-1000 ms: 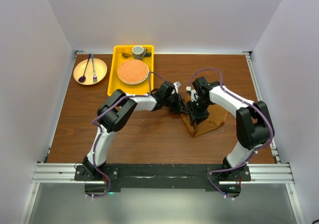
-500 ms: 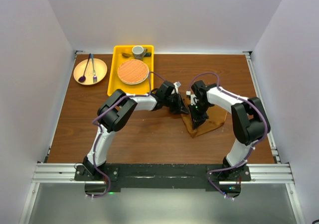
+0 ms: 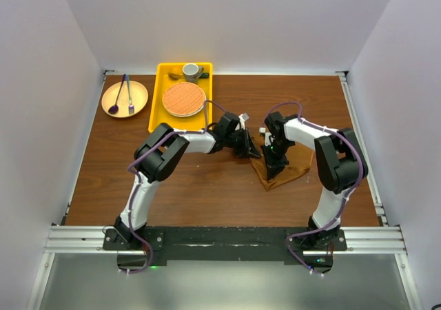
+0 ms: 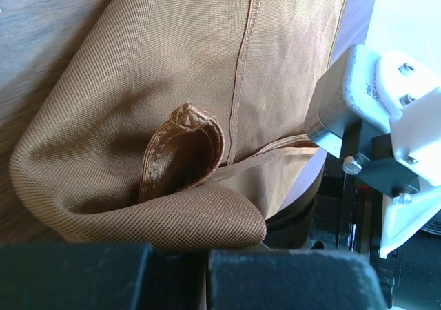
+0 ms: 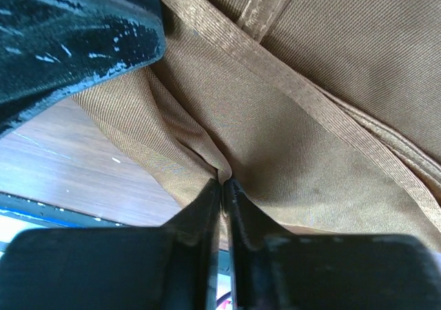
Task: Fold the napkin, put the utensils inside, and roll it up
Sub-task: Roll the napkin with the utensil
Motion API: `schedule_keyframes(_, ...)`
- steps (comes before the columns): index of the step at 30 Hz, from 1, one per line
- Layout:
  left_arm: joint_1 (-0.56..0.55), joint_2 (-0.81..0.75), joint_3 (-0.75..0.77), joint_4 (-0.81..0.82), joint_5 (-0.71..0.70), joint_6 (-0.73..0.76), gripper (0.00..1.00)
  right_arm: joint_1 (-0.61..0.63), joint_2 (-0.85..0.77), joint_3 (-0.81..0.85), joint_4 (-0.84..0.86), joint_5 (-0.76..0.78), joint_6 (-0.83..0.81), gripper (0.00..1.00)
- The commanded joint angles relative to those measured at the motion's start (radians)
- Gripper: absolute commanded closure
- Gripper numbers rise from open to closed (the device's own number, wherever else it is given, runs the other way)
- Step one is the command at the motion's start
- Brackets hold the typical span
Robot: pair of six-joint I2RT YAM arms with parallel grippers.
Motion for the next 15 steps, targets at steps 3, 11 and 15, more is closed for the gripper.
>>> schedule_keyframes(3,0.035,0.097,-0.085,-0.232,-0.140,0.083,1.00,-0.003,-0.067,0.109,-0.104,0.100,-0.036,0.72)
schedule_keyframes(11,0.035,0.099,-0.068,-0.234,-0.123,0.075,1.00,0.001,-0.075,0.226,-0.063,-0.032,0.008,0.62)
schedule_keyframes(15,0.035,0.103,-0.060,-0.240,-0.117,0.074,1.00,0.002,-0.040,0.213,0.022,-0.095,0.045,0.73)
